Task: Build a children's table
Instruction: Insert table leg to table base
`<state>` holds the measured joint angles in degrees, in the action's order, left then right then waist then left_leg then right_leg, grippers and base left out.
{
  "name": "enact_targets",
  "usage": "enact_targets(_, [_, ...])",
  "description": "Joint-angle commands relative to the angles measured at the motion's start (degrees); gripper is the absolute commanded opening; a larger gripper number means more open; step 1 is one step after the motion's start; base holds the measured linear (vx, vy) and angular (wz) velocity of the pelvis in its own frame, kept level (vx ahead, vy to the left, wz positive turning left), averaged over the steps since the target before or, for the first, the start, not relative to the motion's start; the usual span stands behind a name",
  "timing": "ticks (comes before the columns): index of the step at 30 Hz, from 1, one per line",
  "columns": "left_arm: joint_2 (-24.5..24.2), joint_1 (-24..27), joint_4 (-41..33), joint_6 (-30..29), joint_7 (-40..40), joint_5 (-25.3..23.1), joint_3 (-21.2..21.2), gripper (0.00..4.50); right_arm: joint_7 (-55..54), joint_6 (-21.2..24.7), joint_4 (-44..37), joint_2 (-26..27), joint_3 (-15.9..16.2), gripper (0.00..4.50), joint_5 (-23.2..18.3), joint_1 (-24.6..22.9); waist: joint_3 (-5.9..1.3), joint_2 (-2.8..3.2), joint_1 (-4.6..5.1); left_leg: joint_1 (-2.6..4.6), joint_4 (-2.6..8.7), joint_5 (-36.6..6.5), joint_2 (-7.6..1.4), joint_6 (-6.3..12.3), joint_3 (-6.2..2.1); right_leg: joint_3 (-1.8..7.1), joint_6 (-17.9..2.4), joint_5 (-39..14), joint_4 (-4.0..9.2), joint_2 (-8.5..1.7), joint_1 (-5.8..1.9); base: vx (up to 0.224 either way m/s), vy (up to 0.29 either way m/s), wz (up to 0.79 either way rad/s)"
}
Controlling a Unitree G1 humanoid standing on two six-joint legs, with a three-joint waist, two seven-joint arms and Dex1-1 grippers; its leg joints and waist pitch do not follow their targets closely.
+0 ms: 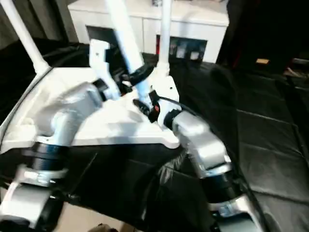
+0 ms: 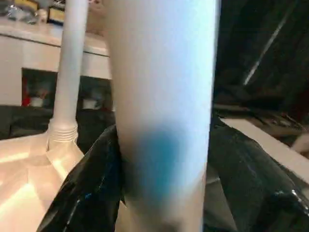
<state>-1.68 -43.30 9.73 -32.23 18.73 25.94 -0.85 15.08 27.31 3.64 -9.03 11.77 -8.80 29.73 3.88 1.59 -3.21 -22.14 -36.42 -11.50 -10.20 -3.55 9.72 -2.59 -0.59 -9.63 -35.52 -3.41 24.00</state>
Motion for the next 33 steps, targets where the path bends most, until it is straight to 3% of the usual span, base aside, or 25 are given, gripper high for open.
enact_targets(1, [1.64, -0.28, 0.53, 2.03, -3.87, -1.47, -1.57, 2.64, -1.76, -2.62, 0.71, 1.17, 0.61, 1.95, 2.03, 1.39, -4.83, -0.38, 0.16, 0.42, 4.30, -5.43, -1.85, 0.59, -0.58, 2.38, -12.37, -6.49, 3.75, -3.65, -3.88, 0.000, 0.000, 0.00])
enact_targets(7, [2.03, -1.47, 3.26, 4.57, -7.64, -2.50, -3.80, 2.19, -3.25, -4.05, 2.06, 2.84, 0.21, 1.95, 2.47, 1.63, -4.77, -0.23, 0.35, 0.60, 4.43, -6.62, -1.78, 1.30, -0.65, 2.38, -11.12, -8.75, 3.99, -3.64, -3.89, 0.000, 0.000, 0.00])
enact_targets(16, [1.77, -1.20, 2.08, 4.04, -5.51, -0.83, -4.22, 1.93, -1.83, -5.98, 2.38, 3.49, -1.31, 1.95, 2.62, 1.61, -4.82, 0.01, 0.33, 0.71, 4.45, -6.44, -1.88, 1.58, -0.63, 2.36, -12.40, -6.07, 3.78, -3.66, -3.86, 0.000, 0.000, 0.00])
enact_targets(17, [1.32, -1.21, 1.92, 3.74, -4.40, -0.44, -4.14, 1.91, -0.56, -6.60, 2.11, 3.31, -1.36, 2.50, 1.92, 1.64, -4.80, 0.01, 0.32, 0.71, 4.46, -6.49, -1.92, 1.59, -0.65, 2.36, -12.43, -6.06, 3.75, -3.68, -3.85, 0.000, 0.000, 0.00])
enact_targets(18, [0.57, -1.18, 1.63, 3.03, -2.56, 0.14, -3.89, 1.91, 0.64, -6.91, 1.65, 2.69, -1.20, 2.64, 1.68, 1.71, -4.79, -0.07, 0.34, 0.74, 4.48, -6.71, -1.93, 1.68, -0.64, 2.37, -12.48, -6.27, 3.76, -3.69, -3.84, 0.000, 0.000, 0.00])
enact_targets(22, [-3.60, -0.40, -0.61, -2.05, 6.42, 3.09, -1.57, 1.91, 5.61, -4.31, -0.21, 1.38, -3.05, 2.91, -2.44, 2.52, -4.79, -0.09, 0.28, 0.84, 4.53, -6.37, -2.04, 1.94, -0.64, 2.39, -12.67, -6.17, 3.50, -3.77, -3.85, 0.000, 0.000, 0.00])
enact_targets(24, [-5.93, -0.13, -1.75, -3.34, 11.02, 4.42, -0.55, 1.90, 11.44, -0.12, -2.46, 0.25, -4.31, 3.07, -8.02, 2.86, -4.76, 0.09, 0.21, 1.00, 4.56, -6.55, -2.11, 2.54, -0.70, 2.35, -13.17, -5.79, 3.36, -3.71, -3.84, 0.000, 0.000, 0.00])
enact_targets(25, [-8.06, 0.10, -2.74, -5.07, 15.49, 6.16, 0.34, 1.90, 17.15, 4.92, -5.17, -1.85, -4.98, 3.11, -13.36, 2.84, -4.72, -0.04, 0.29, 1.03, 4.54, -6.46, -2.08, 2.96, -0.62, 2.38, -13.51, -5.11, 3.31, -3.54, -3.90, 0.000, 0.000, 0.00])
enact_targets(28, [-10.69, 0.67, -4.60, -5.91, 24.07, 9.66, 1.34, 1.90, 25.72, 9.88, -8.26, -6.41, -4.65, 3.44, -18.74, 2.17, -4.72, 0.17, -0.08, 1.08, 4.51, -5.95, -2.25, 3.35, -0.63, 2.41, -14.03, -4.63, 3.27, -3.69, -4.00, 0.000, 0.000, 0.00])
enact_targets(33, [-12.73, 1.29, -7.91, -8.89, 32.92, 15.63, 0.96, 1.90, 30.90, 12.45, -8.95, -10.24, -3.63, 3.47, -20.83, 1.68, -4.64, 0.03, -0.32, 1.04, 4.55, -6.56, -2.24, 1.94, -0.48, 2.40, -14.87, -6.93, 3.33, -3.88, -3.92, 0.000, 0.000, 0.00])
